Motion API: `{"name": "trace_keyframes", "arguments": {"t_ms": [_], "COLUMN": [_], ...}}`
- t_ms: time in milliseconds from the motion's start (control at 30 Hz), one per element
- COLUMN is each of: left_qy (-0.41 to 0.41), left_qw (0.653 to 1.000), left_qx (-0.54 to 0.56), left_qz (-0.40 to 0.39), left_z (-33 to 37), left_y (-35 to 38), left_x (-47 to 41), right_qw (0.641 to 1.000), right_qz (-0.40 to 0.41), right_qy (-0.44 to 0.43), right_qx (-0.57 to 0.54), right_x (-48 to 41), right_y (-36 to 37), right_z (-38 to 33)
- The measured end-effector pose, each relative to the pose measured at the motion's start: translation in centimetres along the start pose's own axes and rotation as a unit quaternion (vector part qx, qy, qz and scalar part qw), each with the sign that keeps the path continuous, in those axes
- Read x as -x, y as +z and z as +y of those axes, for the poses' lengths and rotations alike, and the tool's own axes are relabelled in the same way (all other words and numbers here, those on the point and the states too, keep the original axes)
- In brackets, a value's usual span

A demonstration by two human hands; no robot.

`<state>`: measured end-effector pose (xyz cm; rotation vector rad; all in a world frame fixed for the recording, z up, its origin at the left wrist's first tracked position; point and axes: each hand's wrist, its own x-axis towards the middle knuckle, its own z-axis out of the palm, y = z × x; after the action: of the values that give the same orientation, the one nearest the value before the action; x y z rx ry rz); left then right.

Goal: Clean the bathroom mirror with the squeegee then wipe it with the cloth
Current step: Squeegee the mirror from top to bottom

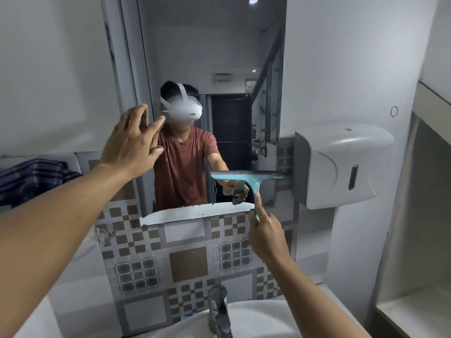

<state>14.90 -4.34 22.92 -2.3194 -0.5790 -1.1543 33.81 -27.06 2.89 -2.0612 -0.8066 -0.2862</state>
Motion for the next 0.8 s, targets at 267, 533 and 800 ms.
{"name": "trace_keyframes", "arguments": {"t_ms": [267,533,800], "left_qy": [0.005,0.005,0.002], "left_qw": [1.000,1.000,1.000], "left_qx": [0.002,-0.002,-0.002], "left_qz": [-0.014,-0.010,-0.002], "left_z": [-0.4,-0.6,-0.8], "left_y": [0.1,0.4,0.8], "left_x": [0.3,0.3,0.3], "right_qw": [0.999,0.997,0.977], "right_qz": [-0.041,-0.048,-0.059], "right_qy": [0.004,0.033,0.064], "right_qx": [-0.027,-0.057,-0.197], "right_x": [1.3,1.9,4.1], "right_y": [0.6,1.6,4.6], "right_z": [-1.0,-1.8,-4.7]}}
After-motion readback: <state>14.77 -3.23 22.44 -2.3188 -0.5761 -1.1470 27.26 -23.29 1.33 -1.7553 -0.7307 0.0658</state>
